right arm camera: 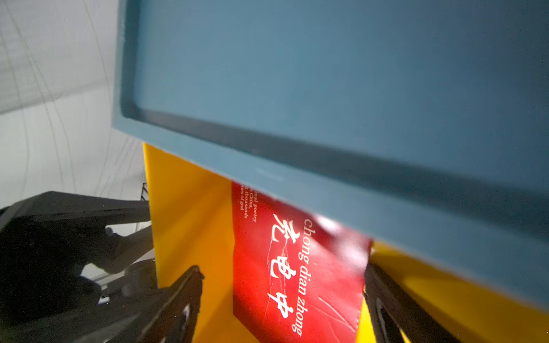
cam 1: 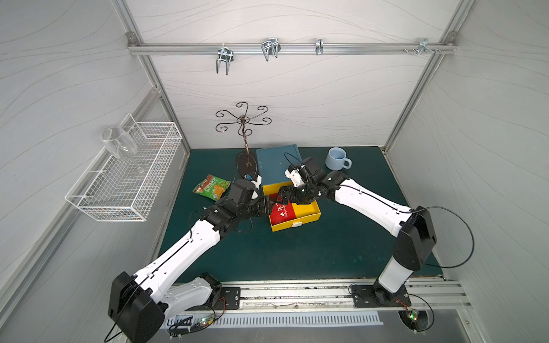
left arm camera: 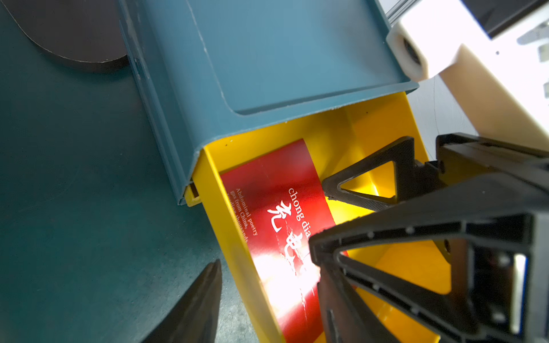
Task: Take the postcards out of the drawer
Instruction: Pick up the postcard from the drawer.
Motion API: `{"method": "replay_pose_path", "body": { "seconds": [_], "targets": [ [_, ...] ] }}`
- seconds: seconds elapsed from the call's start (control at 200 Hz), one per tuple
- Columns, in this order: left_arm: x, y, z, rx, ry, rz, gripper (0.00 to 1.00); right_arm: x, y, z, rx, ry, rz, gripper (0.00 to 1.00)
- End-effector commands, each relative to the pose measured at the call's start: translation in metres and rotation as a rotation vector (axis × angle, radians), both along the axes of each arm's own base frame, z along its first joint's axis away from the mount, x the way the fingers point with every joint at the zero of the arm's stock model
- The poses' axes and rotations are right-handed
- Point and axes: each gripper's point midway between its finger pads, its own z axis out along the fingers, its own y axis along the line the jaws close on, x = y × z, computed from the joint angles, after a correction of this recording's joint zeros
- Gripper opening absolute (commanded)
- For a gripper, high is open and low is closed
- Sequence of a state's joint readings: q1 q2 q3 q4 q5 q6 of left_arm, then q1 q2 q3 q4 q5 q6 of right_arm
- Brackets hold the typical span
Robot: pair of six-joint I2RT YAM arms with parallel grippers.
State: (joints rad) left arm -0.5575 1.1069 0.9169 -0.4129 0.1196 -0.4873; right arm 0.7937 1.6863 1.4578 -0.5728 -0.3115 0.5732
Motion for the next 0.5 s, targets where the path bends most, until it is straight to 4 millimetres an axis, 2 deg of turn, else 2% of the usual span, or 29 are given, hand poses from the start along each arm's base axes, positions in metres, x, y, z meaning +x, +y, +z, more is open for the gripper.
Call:
{"method": "replay_pose_path", "body": {
  "seconds": [0.0,0.49],
  "targets": [
    [0.009,-0.008,0.027,-0.046,-0.065,-0.004,0.57,-0.005,0.005,0.016,0.107,0.028,0.010,0.86],
    [0.009,-0.008,0.028,-0.048,-0.067,-0.004,0.57,-0.004,0.009,0.033,0.238,0.053,0.001,0.85]
  ]
}}
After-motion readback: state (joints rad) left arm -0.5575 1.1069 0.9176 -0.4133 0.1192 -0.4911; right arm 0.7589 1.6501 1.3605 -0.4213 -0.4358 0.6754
